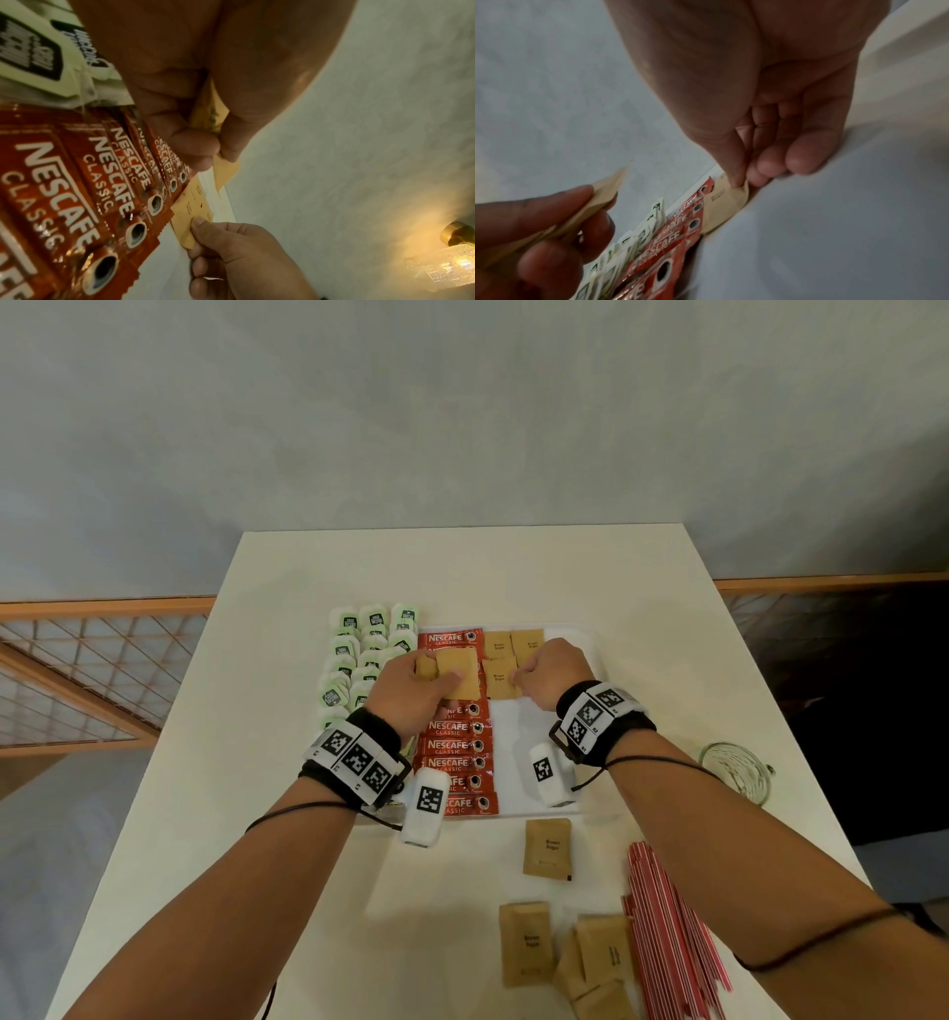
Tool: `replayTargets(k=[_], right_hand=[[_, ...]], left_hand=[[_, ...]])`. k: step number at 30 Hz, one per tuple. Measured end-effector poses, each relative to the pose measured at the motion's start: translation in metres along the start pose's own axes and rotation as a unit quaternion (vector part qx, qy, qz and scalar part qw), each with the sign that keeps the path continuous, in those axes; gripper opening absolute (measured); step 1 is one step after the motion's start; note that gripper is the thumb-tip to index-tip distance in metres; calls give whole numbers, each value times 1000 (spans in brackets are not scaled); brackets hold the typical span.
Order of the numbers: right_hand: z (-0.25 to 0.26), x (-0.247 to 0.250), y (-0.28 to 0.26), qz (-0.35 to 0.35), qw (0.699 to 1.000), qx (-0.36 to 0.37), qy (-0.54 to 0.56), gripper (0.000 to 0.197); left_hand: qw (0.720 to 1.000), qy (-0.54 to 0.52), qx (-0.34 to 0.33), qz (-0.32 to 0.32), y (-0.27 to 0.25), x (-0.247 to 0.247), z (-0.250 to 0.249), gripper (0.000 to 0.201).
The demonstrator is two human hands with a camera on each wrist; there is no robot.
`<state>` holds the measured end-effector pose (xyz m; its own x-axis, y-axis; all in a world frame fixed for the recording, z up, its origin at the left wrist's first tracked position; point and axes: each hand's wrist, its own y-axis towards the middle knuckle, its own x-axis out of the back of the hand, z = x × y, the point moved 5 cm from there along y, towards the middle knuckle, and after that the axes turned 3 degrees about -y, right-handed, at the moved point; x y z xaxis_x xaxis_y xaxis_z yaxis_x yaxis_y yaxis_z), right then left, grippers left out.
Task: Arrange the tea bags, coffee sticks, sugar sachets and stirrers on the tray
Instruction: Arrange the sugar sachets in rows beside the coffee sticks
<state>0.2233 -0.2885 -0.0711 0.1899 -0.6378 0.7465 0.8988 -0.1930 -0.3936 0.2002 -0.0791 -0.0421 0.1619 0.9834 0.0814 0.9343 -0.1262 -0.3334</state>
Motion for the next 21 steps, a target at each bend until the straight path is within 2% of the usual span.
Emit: replayTargets(k=[3, 6, 14, 21], right_hand=[[0, 0, 2, -5, 1000, 1, -8, 19], [-1, 2, 2, -17, 1000, -2, -14, 34], [3, 5, 1, -21, 999, 4, -28, 41], [2, 8, -1, -22, 999, 6, -24, 34]], left_hand=[[1000, 16, -8, -2, 0, 0, -1, 12], [1000, 24, -10, -4, -1, -2, -2, 15], [1000, 14, 10, 13, 0, -5, -1, 8], [999, 4, 18, 36, -3, -8, -1, 12]])
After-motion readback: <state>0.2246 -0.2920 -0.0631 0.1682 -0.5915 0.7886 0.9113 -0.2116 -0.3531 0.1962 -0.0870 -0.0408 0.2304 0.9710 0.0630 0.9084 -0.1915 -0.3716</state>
